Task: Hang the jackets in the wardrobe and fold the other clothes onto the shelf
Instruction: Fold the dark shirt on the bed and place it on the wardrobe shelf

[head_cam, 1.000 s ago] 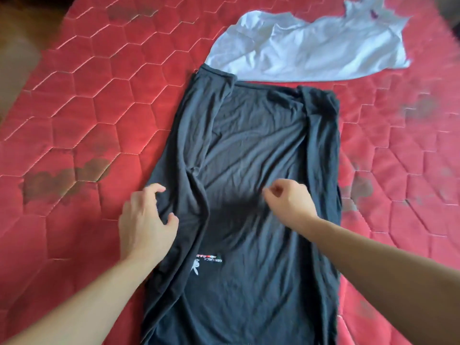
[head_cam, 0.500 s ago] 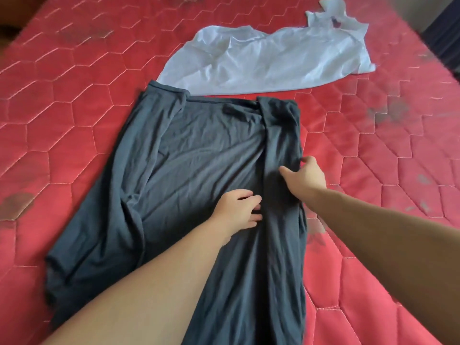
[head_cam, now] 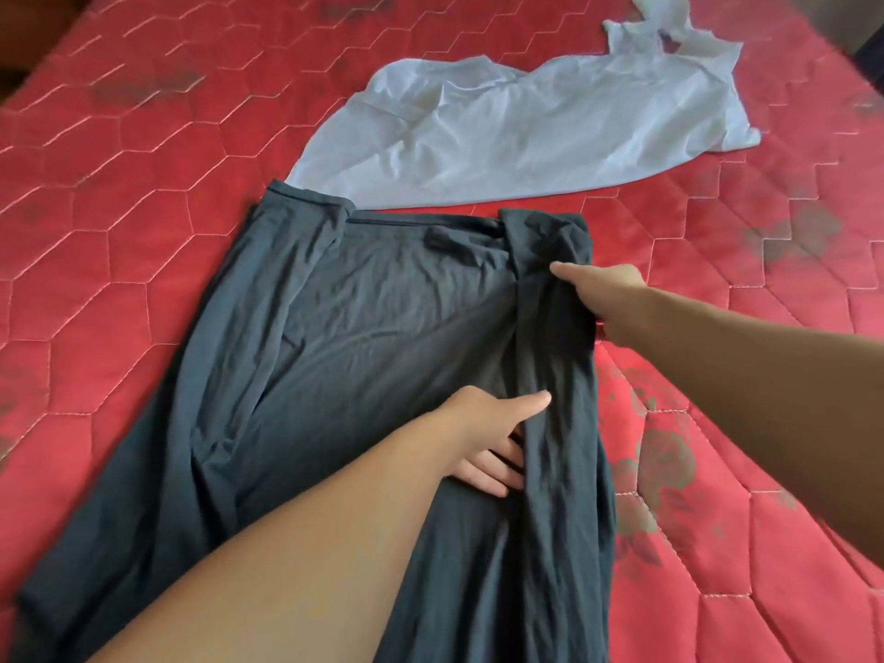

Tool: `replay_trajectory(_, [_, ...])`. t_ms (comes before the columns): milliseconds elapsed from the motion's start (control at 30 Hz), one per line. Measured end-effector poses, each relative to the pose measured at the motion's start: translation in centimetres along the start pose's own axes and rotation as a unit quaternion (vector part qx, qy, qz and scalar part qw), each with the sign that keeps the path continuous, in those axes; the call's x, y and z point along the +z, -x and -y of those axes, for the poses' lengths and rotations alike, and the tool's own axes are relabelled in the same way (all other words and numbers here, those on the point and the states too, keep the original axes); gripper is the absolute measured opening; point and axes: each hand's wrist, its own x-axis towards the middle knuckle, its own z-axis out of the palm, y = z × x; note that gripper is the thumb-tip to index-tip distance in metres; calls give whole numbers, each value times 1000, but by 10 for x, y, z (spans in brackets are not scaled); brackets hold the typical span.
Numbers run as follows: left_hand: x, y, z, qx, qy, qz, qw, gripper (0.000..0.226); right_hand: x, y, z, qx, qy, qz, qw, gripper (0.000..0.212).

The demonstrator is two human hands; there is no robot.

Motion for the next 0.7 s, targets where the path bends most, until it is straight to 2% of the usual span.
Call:
replay_trajectory(67, [-7, -4, -14, -2, -45, 10, 999, 54, -2, -8, 5, -2, 13, 0, 1000, 48])
replay_trajectory(100, [-9, -9, -21, 9, -50, -8, 999, 53, -2, -12, 8, -12, 12, -11, 1000, 45])
replay_trajectory(200, [-12, -26, -44, 84, -42, -140, 986, 38, 6, -22, 11, -83, 80, -51, 992, 29])
replay_trajectory(267, [-19, -39, -57, 170, -63, -262, 948, 27, 6, -28, 11, -148, 146, -72, 975, 16])
replay_trajectory(300, [-25, -44, -64, 213, -94, -321, 918, 18, 4, -30, 10, -167, 166, -87, 968, 13])
replay_trajectory(333, [-33, -48, -69, 242, -160, -375, 881, 14, 0, -35, 9, -178, 175, -101, 963, 11])
replay_trajectory(367, [-40, -51, -75, 258, -251, -408, 839, 21, -4, -38, 8, -184, 184, -113, 959, 11])
replay_trajectory(400, [-48, -56, -79, 253, -341, -410, 807, 32, -9, -41, 6, -185, 195, -117, 956, 12])
replay_trajectory(433, [-57, -60, -84, 230, -409, -393, 791, 40, -12, -44, 4, -181, 204, -113, 955, 12])
replay_trajectory(500, [-69, -70, -92, 173, -493, -341, 781, 53, -14, -51, 4, -167, 208, -105, 958, 15])
replay_trajectory(567, [-76, -80, -92, 158, -533, -314, 770, 61, -10, -53, 10, -160, 199, -107, 961, 29])
replay_trajectory(667, [-79, -90, -91, 164, -538, -322, 761, 67, -4, -63, 23, -183, 203, -129, 953, 59])
replay_trajectory(700, [-79, -93, -92, 160, -534, -323, 765, 68, -4, -66, 25, -184, 215, -130, 950, 58])
